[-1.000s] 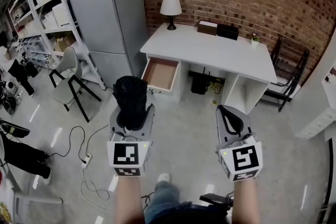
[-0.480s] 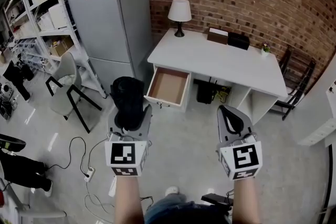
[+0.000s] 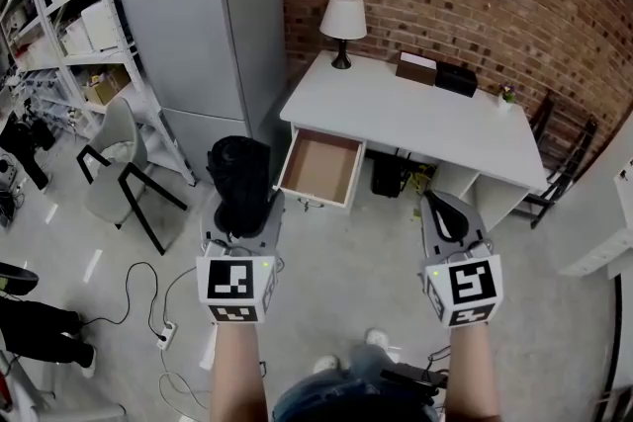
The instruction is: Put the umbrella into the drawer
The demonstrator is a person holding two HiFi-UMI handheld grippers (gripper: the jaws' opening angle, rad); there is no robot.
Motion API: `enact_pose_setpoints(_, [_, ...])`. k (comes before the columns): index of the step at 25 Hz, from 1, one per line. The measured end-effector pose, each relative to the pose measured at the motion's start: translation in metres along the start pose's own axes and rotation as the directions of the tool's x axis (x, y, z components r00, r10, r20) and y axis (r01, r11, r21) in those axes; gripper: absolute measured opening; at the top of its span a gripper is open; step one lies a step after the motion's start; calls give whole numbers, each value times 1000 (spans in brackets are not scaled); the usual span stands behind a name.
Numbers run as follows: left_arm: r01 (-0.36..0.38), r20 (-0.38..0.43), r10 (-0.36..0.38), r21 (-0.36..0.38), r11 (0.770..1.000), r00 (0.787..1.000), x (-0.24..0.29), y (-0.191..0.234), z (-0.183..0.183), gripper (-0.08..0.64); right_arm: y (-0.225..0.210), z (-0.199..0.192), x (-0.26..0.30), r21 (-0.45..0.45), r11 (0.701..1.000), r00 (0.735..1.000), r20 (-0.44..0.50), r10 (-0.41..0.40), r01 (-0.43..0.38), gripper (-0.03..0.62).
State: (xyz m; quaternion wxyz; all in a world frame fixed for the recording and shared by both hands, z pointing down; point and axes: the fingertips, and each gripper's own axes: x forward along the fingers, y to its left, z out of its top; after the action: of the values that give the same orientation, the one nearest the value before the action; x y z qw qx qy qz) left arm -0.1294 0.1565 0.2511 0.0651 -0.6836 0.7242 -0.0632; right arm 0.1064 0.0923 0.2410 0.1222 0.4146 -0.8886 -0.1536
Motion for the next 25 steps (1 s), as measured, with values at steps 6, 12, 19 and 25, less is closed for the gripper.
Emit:
enact_pose_setpoints(6, [-21, 21, 20, 25, 999, 1000, 20, 9, 4, 247, -10, 11, 28, -38, 999, 1000, 17, 6, -5, 0])
enact_pose_setpoints(12, [-19, 44, 17, 43, 999, 999, 42, 10, 5, 247, -21, -2, 53, -1, 1000, 1000, 22, -4, 4, 0])
enact_pose_setpoints(19, [-20, 45, 17, 62, 998, 999, 94, 24, -2, 247, -36, -21, 105, 53, 999, 1000, 12, -3, 2, 0])
enact_pose_setpoints(25, [-24, 39, 21, 61, 998, 999, 161, 37, -7, 247, -65, -33, 165, 83, 997, 1000, 5, -6, 5, 0])
